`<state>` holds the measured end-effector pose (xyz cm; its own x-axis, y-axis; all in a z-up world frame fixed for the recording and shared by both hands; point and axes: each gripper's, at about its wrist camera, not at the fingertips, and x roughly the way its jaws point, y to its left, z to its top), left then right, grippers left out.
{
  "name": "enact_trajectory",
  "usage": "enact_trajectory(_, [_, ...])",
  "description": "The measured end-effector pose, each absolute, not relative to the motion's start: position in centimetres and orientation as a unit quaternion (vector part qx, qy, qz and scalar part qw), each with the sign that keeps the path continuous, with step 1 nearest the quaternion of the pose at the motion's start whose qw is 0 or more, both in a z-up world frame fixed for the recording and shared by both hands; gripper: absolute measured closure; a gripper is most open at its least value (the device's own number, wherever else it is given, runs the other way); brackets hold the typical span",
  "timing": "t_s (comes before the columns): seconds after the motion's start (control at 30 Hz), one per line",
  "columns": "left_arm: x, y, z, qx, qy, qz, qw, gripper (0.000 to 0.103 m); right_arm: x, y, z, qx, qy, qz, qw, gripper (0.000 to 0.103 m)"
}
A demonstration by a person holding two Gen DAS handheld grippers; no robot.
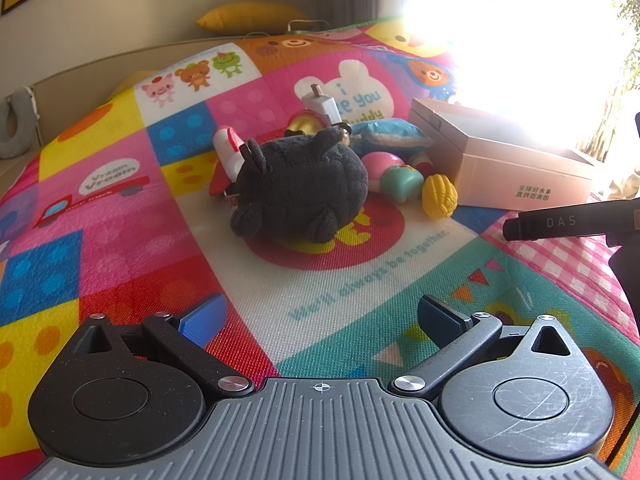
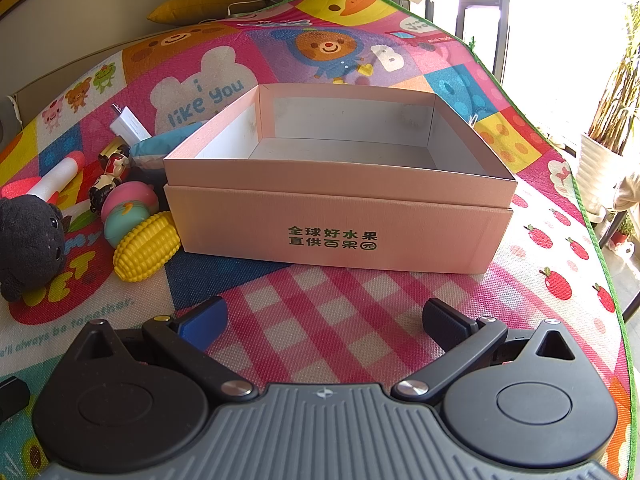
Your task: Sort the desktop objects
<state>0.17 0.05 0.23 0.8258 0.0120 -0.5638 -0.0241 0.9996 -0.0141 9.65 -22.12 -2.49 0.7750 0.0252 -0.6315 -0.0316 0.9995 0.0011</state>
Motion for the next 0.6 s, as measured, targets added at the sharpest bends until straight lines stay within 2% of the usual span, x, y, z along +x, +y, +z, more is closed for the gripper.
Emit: enact_trajectory(0.6, [0.22, 0.07, 0.33, -0.009, 0.297, 0.010, 0.955, 0.000, 9.66, -22.15, -2.50, -0.005, 0.335, 0.015, 0.942, 0.000])
